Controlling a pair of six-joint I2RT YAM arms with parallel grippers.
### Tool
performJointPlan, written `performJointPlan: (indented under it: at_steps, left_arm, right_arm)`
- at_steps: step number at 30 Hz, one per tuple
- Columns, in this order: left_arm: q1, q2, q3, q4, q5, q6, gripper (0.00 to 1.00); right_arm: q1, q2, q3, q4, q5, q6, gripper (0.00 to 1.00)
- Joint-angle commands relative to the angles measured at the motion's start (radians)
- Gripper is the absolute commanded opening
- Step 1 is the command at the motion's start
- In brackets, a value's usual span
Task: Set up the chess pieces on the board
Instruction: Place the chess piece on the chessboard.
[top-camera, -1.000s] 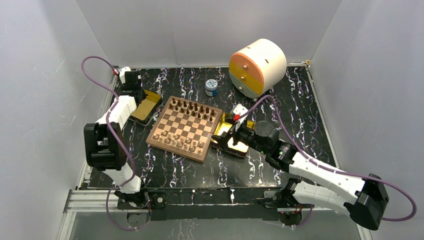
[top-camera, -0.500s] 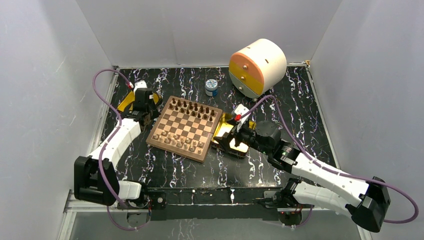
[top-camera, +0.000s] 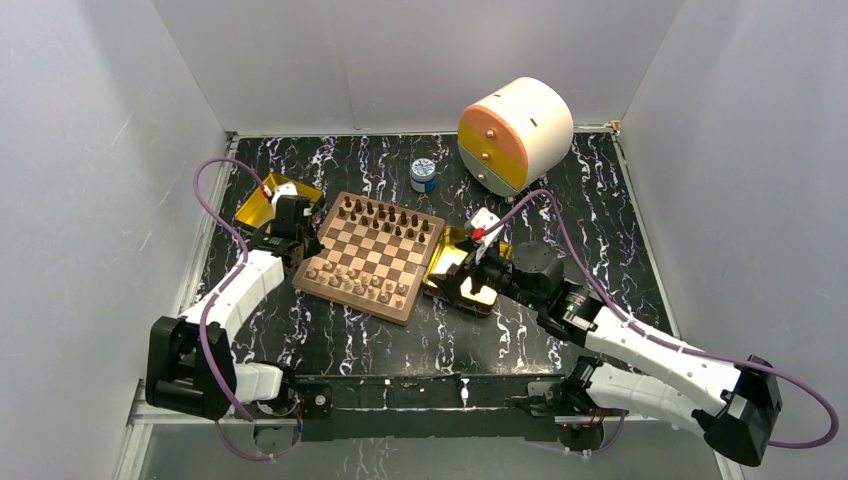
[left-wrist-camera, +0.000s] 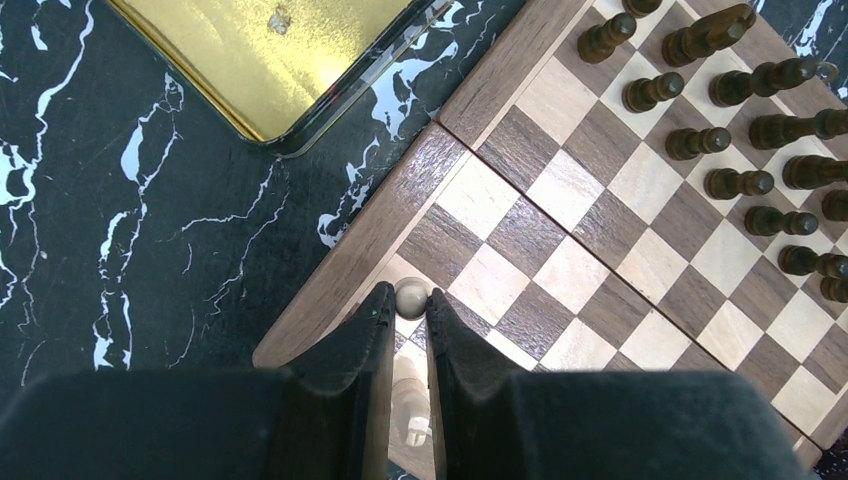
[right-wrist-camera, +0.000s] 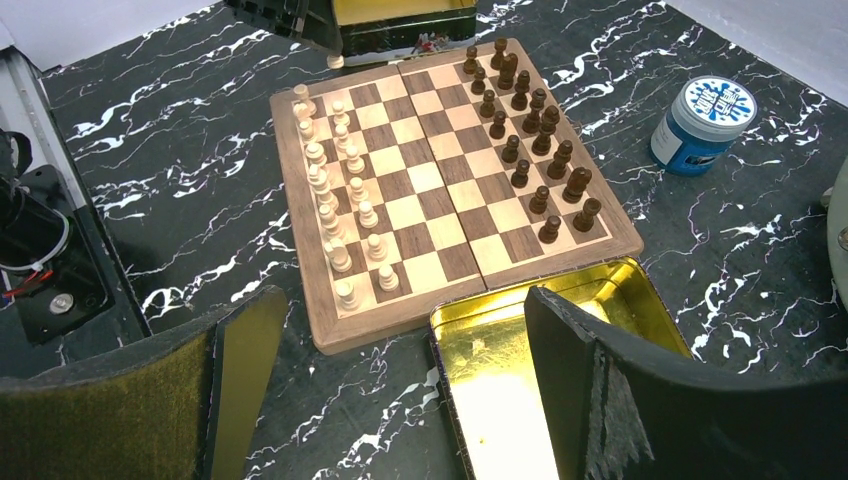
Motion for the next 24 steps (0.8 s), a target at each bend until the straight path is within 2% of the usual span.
performJointPlan:
  at_steps: [1, 24]
  left_arm:
    - [-0.008, -0.001, -0.034, 0.048, -0.019, -0.024, 0.03]
    - [-0.019, 0.092, -0.058, 0.064, -0.04, -0.005, 0.05]
  right_arm:
    - [0.0, -0.032, 0.048, 0.026, 0.015, 0.005, 0.99]
    - [0.0, -0.028, 0.041, 0.036, 0.026, 0.001, 0.99]
